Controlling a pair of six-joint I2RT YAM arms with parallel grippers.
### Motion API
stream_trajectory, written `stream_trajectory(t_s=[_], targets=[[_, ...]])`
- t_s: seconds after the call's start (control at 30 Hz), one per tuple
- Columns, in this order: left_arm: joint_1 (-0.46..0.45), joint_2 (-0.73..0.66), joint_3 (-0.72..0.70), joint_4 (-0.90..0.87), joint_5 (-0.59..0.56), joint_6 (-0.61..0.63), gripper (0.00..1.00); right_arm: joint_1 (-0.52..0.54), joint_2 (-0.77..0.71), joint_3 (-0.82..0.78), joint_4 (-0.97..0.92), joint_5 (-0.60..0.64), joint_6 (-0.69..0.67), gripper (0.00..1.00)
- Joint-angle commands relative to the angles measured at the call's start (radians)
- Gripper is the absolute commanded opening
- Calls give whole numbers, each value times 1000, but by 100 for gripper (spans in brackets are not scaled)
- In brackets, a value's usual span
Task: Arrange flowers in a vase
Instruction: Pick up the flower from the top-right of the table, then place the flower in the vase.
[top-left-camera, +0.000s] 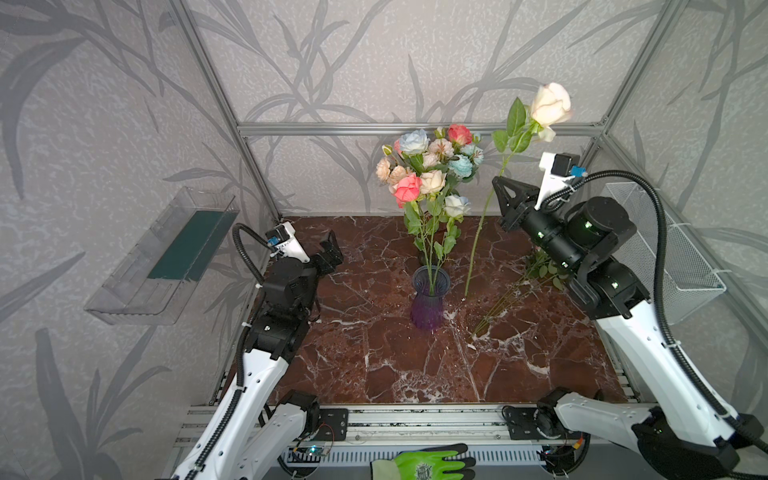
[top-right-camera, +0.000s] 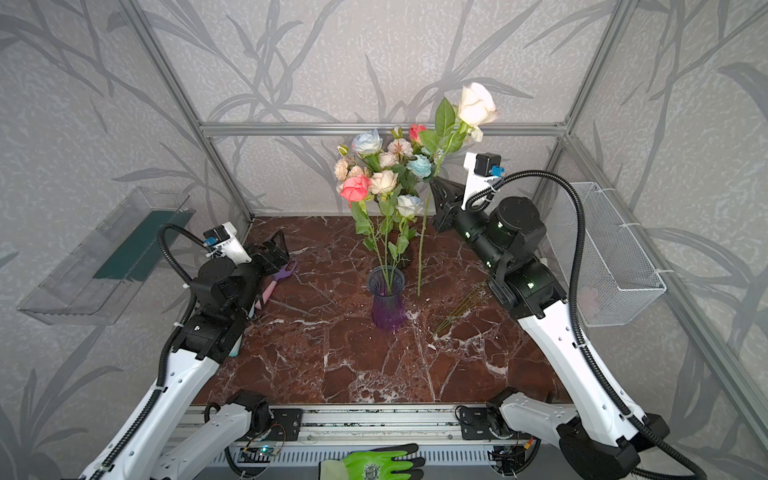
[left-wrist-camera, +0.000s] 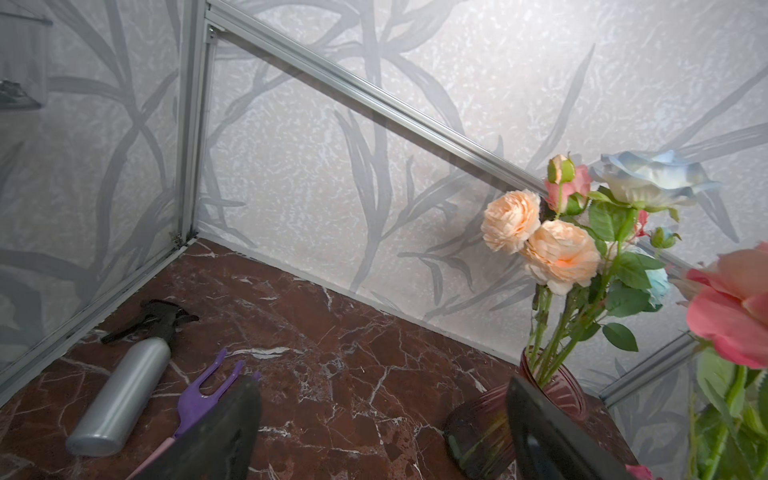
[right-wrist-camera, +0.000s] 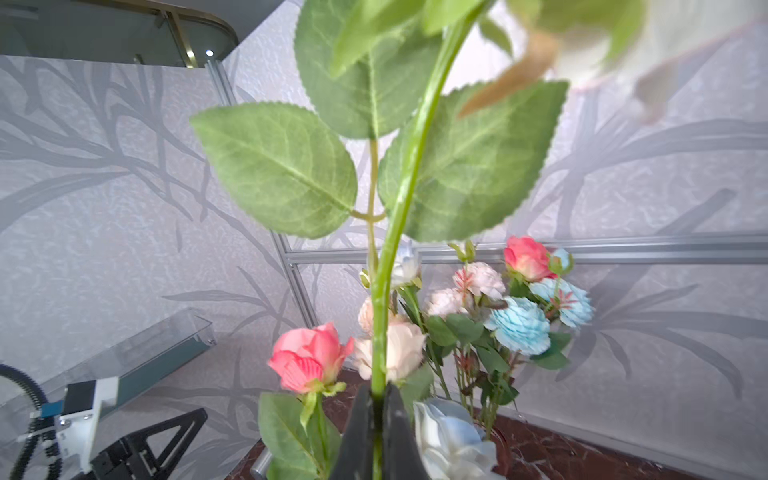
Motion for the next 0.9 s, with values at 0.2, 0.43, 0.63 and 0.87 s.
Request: stream_trajectory(t_s=[0.2,0.43,0.63,0.87], targets=[[9,30,-17,34,64,-75,92,65,121,161,65,-17,-6,0],[9,32,-22,49,98,-94,93,86,156,69,156,-29,-6,0],[9,20,-25,56,106,-99,92,101,118,-107,235,-26,-15,0],[7,28,-31,76,158,-129,92,122,28,-373,321,0,-21,0]])
